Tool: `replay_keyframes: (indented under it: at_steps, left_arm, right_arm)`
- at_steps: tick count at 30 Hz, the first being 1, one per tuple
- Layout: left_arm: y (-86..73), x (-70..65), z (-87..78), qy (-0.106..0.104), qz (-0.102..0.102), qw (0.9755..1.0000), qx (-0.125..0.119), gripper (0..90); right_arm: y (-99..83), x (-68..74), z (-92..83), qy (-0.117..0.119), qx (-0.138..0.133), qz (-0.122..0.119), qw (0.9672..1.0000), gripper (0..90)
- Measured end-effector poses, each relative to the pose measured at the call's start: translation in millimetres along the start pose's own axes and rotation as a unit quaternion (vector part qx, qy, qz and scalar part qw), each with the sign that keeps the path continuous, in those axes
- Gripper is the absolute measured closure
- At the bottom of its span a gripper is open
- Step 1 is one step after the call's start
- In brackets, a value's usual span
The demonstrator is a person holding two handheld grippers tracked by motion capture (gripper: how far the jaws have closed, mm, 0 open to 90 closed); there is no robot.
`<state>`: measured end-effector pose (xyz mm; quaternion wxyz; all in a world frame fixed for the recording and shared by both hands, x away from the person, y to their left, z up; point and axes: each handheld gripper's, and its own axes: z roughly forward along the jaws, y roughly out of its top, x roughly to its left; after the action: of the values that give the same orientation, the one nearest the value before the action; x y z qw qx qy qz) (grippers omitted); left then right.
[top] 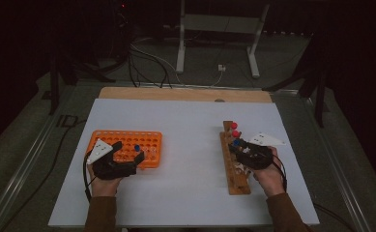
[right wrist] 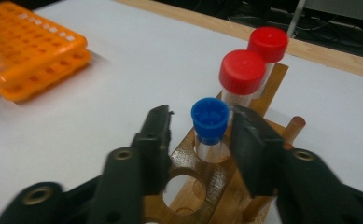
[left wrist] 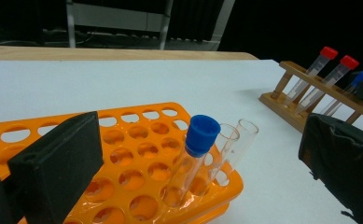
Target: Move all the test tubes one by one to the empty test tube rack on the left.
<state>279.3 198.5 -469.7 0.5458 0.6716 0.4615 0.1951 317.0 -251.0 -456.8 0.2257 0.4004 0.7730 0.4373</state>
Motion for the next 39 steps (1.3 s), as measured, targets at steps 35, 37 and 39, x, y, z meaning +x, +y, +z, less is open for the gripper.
replay_keyframes:
  at_steps: [35, 37, 39]
  left_arm:
    - [19.5, -26.7, -3.8, 0.021, 0.043, 0.9986, -0.023, 0.6]
    - [22.9, -30.7, -5.8, 0.020, 0.048, 0.9982, -0.031, 0.6]
    - [26.1, -34.7, -7.4, 0.016, 0.051, 0.9979, -0.036, 0.7]
  right_arm:
    - [27.5, -4.7, -51.4, -0.033, -0.095, 0.033, 0.9944, 76.3]
    - [31.6, -3.2, -57.9, -0.033, -0.106, 0.038, 0.9931, 76.3]
    - [35.6, -0.6, -63.5, -0.025, -0.117, 0.039, 0.9920, 76.3]
